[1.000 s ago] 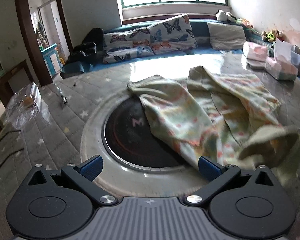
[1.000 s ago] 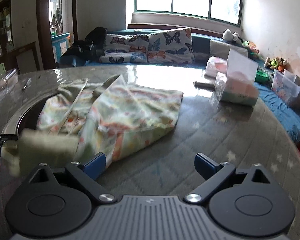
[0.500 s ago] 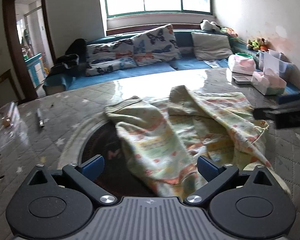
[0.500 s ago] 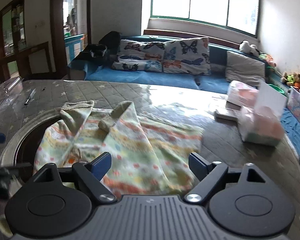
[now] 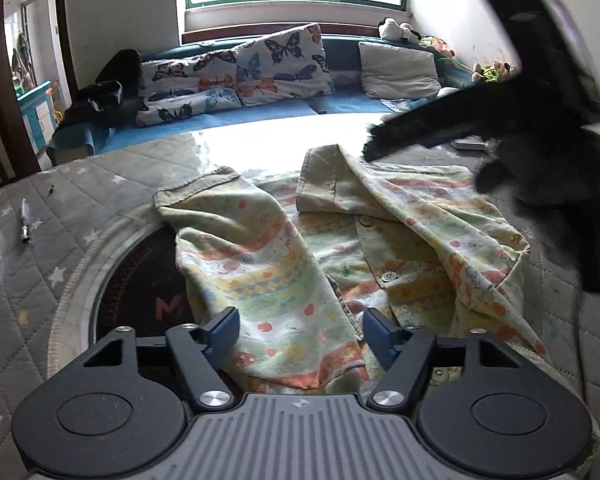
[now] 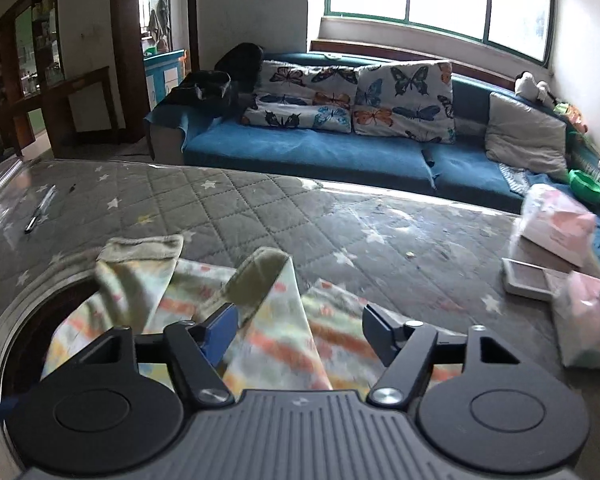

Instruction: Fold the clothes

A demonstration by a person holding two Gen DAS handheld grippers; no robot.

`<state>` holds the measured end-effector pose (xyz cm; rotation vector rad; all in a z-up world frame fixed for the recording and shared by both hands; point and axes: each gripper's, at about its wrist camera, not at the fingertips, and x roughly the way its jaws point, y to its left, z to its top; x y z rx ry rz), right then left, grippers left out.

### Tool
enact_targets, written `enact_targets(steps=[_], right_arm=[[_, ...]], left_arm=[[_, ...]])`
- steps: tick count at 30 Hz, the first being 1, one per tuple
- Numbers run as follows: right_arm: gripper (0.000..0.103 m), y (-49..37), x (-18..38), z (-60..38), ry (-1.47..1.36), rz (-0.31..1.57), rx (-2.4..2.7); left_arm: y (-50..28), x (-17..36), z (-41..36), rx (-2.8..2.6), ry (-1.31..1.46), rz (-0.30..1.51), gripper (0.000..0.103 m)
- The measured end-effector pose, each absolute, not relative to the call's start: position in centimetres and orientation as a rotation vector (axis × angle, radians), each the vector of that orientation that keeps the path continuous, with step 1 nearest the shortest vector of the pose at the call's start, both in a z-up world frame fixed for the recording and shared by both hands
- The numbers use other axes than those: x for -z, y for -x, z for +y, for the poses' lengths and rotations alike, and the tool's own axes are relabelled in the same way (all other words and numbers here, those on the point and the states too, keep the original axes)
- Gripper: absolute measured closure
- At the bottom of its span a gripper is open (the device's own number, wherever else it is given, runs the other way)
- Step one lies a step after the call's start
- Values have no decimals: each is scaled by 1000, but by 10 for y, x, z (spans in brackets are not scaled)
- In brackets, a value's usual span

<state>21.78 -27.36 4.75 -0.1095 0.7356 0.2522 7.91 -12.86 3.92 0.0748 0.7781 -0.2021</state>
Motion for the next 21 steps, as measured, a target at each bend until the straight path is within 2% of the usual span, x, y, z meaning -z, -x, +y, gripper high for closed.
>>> enact_targets(steps=[4, 7, 10, 12, 14, 17, 21], right_arm=[[36, -244, -35, -268, 101, 764, -259], [47, -258, -27, -265, 88, 786, -267], [62, -266, -20, -266, 74, 809, -280], [81, -269, -17, -268, 62, 829, -288], [94, -268, -15, -274, 33, 837, -295], [99, -262, -19, -280, 24, 814, -283], [100, -246, -32, -291, 24, 774, -253]], left_arm=[[-82, -36, -128, 206, -64, 791, 38], [-84, -34, -127, 211, -59, 800, 41], [-86, -32, -127, 213, -57, 805, 41], [-87, -30, -127, 212, -56, 808, 41], [-89, -29, -127, 210, -54, 813, 41], [-89, -27, -128, 206, -54, 817, 41], [-89, -28, -129, 198, -57, 815, 41]])
